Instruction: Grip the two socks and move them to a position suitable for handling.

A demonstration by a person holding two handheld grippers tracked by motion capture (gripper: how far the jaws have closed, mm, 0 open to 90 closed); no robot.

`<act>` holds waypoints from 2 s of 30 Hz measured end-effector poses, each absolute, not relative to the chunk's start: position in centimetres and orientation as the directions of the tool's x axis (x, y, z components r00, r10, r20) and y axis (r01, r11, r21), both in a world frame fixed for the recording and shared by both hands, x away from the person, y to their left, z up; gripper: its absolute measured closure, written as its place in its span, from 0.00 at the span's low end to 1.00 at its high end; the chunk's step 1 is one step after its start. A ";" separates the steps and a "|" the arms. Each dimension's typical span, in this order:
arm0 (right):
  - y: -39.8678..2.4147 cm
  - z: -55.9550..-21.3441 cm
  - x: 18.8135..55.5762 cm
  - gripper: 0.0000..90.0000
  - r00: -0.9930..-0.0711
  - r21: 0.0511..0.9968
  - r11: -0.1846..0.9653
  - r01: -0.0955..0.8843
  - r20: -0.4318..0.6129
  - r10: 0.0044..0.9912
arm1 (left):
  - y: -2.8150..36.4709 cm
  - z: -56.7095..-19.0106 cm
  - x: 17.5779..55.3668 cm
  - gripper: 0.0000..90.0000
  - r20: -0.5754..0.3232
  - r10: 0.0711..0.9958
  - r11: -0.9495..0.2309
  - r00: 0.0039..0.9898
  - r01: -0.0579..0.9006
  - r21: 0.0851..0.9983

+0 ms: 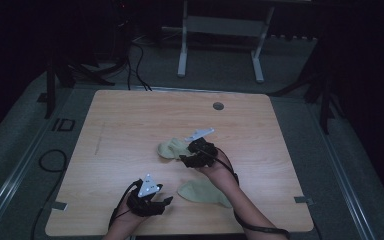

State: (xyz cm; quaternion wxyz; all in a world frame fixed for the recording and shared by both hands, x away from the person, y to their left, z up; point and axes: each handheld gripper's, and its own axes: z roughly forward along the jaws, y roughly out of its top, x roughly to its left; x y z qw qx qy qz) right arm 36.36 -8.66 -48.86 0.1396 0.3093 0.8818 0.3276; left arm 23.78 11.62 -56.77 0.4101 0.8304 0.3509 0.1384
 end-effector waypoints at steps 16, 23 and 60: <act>-2.6 -52.6 42.0 0.45 -0.752 0.591 0.643 0.487 -0.092 0.653 | 12.4 -56.7 23.7 0.40 -0.070 0.720 -0.372 0.690 0.470 0.800; -1.6 -55.0 42.4 0.51 -0.748 0.563 0.656 0.502 -0.099 0.657 | 12.5 -56.4 23.5 0.40 -0.050 0.729 -0.370 0.683 0.455 0.810; -13.4 -49.6 39.6 0.91 -0.616 0.619 0.522 0.587 -0.077 0.784 | 12.2 -57.0 23.7 0.40 -0.055 0.723 -0.391 0.688 0.475 0.788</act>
